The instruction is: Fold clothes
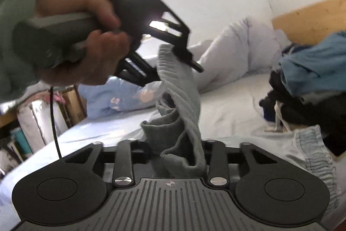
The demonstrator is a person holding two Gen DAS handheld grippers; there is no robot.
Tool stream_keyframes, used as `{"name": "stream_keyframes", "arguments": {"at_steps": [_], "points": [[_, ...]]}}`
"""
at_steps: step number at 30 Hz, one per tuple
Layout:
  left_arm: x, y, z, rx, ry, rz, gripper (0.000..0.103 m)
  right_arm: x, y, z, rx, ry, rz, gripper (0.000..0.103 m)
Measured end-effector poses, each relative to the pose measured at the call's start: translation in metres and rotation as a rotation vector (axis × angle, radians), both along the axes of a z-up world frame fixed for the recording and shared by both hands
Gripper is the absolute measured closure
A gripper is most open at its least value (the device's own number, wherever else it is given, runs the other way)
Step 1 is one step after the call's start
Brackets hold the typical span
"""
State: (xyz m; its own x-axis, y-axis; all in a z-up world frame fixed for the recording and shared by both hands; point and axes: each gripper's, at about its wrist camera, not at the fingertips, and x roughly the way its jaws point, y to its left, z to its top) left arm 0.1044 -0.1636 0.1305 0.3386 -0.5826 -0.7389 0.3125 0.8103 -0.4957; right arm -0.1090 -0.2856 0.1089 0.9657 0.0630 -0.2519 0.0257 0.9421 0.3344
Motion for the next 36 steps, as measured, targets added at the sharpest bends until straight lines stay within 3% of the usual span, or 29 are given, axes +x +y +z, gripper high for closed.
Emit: {"name": "stream_keyframes", "arguments": {"at_steps": [5,10,13,21,25,26,29,31,33,36], "points": [[-0.016,-0.013,0.01,0.001,0.005,-0.024,0.073,-0.014,-0.018,0.006,0.054,-0.004,-0.046,0.07],[-0.032,-0.063,0.011,-0.03,0.014,-0.072,0.074,-0.034,-0.051,0.012,0.091,-0.004,-0.145,0.07],[-0.038,-0.098,-0.008,-0.009,0.032,-0.099,0.074,-0.044,-0.078,0.007,0.115,0.021,-0.221,0.07],[-0.056,-0.168,-0.073,0.084,0.073,-0.138,0.073,-0.045,-0.126,-0.049,0.212,0.211,-0.316,0.069],[-0.062,-0.183,-0.092,0.089,0.045,-0.146,0.056,-0.047,-0.14,-0.063,0.194,0.254,-0.378,0.059],[-0.063,-0.185,-0.094,0.084,0.039,-0.154,0.053,-0.047,-0.144,-0.066,0.185,0.26,-0.402,0.048],[-0.064,-0.189,-0.097,0.009,0.044,-0.173,0.038,-0.047,-0.153,-0.07,0.156,0.294,-0.471,0.046],[-0.065,-0.192,-0.095,-0.042,0.043,-0.186,0.02,-0.048,-0.158,-0.073,0.156,0.333,-0.504,0.042],[-0.067,-0.195,-0.089,-0.07,0.02,-0.193,0.015,-0.05,-0.164,-0.075,0.162,0.351,-0.534,0.029],[-0.071,-0.186,-0.074,-0.108,-0.025,-0.211,0.012,-0.053,-0.165,-0.071,0.118,0.337,-0.576,0.026]]}}
